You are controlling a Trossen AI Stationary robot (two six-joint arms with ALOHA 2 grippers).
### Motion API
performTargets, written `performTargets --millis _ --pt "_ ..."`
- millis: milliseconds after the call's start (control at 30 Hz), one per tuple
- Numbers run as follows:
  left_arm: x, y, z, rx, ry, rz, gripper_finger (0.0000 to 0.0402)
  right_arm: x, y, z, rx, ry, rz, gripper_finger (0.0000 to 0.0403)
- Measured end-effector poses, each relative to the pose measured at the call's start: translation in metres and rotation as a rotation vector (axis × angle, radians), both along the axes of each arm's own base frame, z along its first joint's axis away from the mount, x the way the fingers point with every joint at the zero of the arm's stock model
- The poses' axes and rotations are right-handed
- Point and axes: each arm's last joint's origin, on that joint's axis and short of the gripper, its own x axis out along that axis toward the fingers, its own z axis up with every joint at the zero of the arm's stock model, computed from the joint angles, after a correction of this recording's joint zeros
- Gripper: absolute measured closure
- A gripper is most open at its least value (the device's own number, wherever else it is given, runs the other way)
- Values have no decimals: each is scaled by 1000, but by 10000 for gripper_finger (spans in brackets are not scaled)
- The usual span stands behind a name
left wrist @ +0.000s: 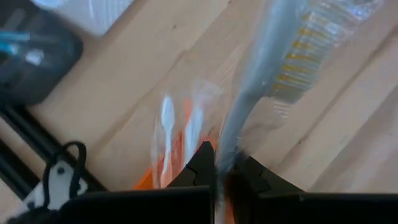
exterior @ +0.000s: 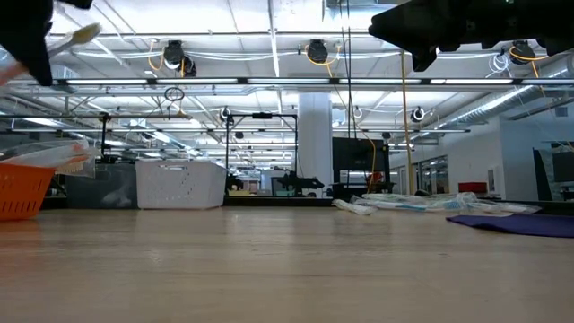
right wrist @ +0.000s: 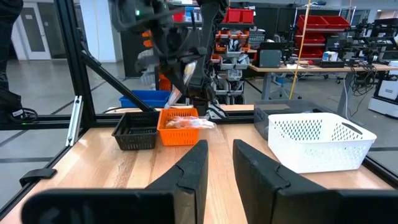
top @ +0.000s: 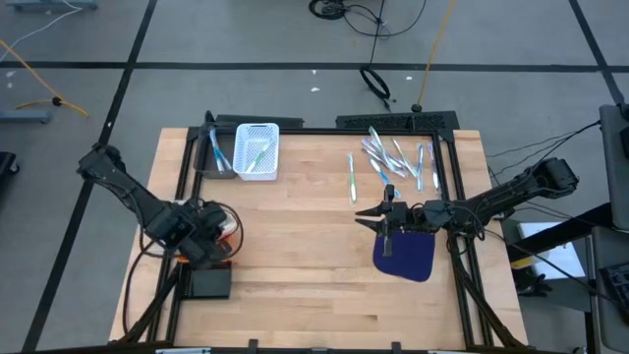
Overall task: Pick & Place Toothbrushes
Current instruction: Put the orange toothbrush into the orange bin
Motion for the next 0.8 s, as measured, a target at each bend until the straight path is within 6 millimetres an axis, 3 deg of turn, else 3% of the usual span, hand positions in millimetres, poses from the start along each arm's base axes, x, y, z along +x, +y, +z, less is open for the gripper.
performTargets --millis 300,567,800 --pt "-19 0 -45 -31 168 116 388 0 0 0 0 1 0 332" --pt "-25 3 -63 -37 223 148 394 0 0 0 0 1 0 332" --pt "-26 5 -67 -24 224 161 360 0 0 0 -1 4 0 332"
